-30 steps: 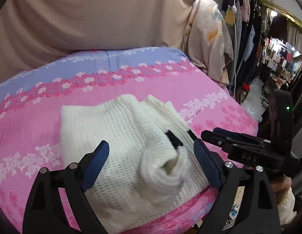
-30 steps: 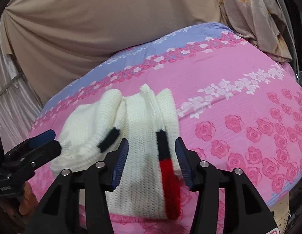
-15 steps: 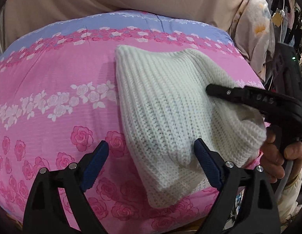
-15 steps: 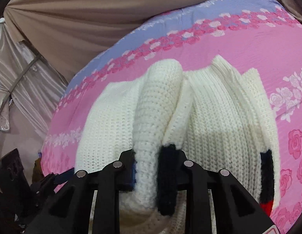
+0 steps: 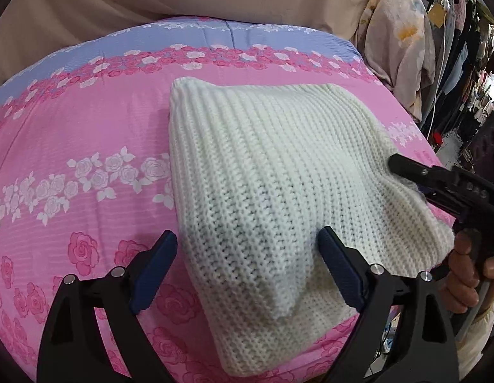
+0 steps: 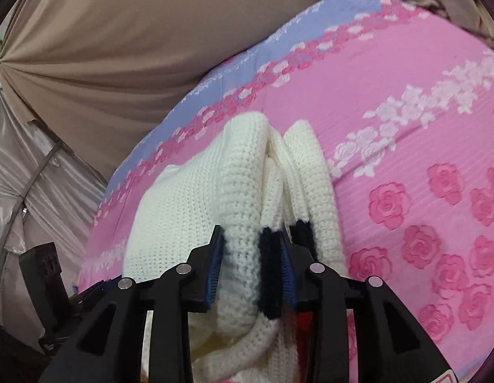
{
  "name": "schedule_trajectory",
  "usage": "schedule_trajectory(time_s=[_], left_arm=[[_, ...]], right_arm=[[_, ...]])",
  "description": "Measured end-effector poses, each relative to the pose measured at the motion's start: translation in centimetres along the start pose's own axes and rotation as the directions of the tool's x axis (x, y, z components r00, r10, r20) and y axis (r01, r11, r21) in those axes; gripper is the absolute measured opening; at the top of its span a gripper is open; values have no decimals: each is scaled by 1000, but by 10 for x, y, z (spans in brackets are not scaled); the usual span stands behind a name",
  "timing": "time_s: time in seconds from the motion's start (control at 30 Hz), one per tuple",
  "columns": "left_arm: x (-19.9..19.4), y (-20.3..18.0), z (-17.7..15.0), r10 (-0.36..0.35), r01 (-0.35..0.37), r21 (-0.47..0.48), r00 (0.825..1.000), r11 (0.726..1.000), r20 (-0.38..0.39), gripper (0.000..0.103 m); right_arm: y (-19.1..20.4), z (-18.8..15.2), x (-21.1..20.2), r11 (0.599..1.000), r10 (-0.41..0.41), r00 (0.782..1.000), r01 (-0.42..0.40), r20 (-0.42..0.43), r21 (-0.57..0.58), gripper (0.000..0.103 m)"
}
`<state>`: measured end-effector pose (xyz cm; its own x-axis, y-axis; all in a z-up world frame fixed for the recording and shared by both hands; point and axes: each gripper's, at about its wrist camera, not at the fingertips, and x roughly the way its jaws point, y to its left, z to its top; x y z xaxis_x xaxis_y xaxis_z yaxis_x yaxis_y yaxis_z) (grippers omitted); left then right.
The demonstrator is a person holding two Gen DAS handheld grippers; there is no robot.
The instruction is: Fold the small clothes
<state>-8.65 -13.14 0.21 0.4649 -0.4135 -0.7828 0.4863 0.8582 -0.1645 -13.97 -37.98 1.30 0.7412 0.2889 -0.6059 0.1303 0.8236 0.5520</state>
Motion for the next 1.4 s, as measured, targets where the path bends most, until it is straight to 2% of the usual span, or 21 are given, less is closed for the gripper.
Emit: schedule_trajectory(time_s=[0.1, 0.17, 0.27, 0.3, 0.33, 0.4, 0.43, 0.5, 0.53, 0.6, 0.67, 0.7, 0.77, 0.87, 0.97, 1.07, 1.13, 1.3, 1.33, 1.37, 1.4], left_arm=[[1, 0, -1, 8, -8, 6, 1000, 1000, 0, 88], [2, 1, -2, 7, -7, -3, 1000, 1000, -3, 88], [4, 0, -3, 17, -17, -2, 1000, 1000, -3, 89], [4, -1, -4, 20, -20, 1, 1000, 1000, -2, 89], [4, -1, -4, 23, -23, 3, 1000, 1000, -2, 89], [3, -2, -3, 23, -23, 6, 1000, 1000, -5, 89], [1, -3, -3, 21, -21, 8, 1000, 1000, -6, 89], [-4, -4, -4, 23, -23, 16, 1000, 1000, -1, 89], [-6, -4, -4, 22, -22, 18, 1000, 1000, 3, 89], [-8, -4, -6, 10, -10, 13, 1000, 1000, 1, 90], [-2, -5, -8, 18, -17, 19, 1000, 1000, -13, 90], [3, -6, -10, 18, -18, 24, 999, 1000, -27, 90], [13, -6, -13, -3, 4, 12, 998, 1000, -63, 90], [14, -2, -13, -11, 11, -11, 998, 1000, -64, 93], [12, -2, -13, -11, 11, -11, 998, 1000, -56, 93], [10, -6, -12, 7, -7, -5, 999, 1000, -44, 93], [6, -10, -11, 17, -17, 5, 999, 1000, -36, 92], [-9, -15, -2, 33, -33, 10, 999, 999, 12, 92], [-11, -15, 1, 34, -34, 8, 999, 999, 20, 92], [-13, -15, 5, 38, -38, 5, 999, 999, 29, 92], [-14, -15, 8, 42, -42, 0, 999, 999, 35, 92]], right_arm=[[15, -9, -22, 998, -6, 1000, 6, -5, -69, 43], [24, -20, -28, 995, 14, 1000, -17, -26, -99, 57], [33, -43, -26, 988, 62, 996, -71, -66, -137, 58], [33, -49, -22, 987, 51, 997, -60, -63, -148, 58], [33, -53, -17, 987, 12, 998, -21, -61, -160, 56], [29, -58, -8, 986, -43, 996, 30, -77, -166, 16], [27, -58, -12, 990, -7, 997, -3, -71, -139, 10], [28, -56, -40, 986, 104, 995, -102, 8, -131, 10], [31, -56, -52, 982, 124, 991, -116, 44, -150, 9], [29, -61, -59, 982, 99, 994, -89, 49, -164, 9], [11, -71, -36, 989, -30, 999, 27, -20, -146, 9], [0, -79, -19, 987, -92, 993, 81, -79, -136, 9], [-12, -85, -15, 996, -50, 996, 44, -79, -81, 6], [-6, -71, -34, 997, -44, 998, 41, -50, -60, 15], [5, -52, -54, 995, -50, 999, 50, 1, -89, 41], [16, -32, -58, 987, -66, 994, 77, 81, -140, 50], [17, -19, -46, 983, -84, 992, 97, 89, -155, 56], [2, 6, 16, 989, -98, 995, 97, -4, -115, 57], [2, 8, 25, 986, -116, 993, 113, -19, -121, 53], [5, 10, 32, 981, -131, 991, 127, -21, -144, 25], [9, 12, 30, 980, -128, 992, 125, -7, -154, 20]])
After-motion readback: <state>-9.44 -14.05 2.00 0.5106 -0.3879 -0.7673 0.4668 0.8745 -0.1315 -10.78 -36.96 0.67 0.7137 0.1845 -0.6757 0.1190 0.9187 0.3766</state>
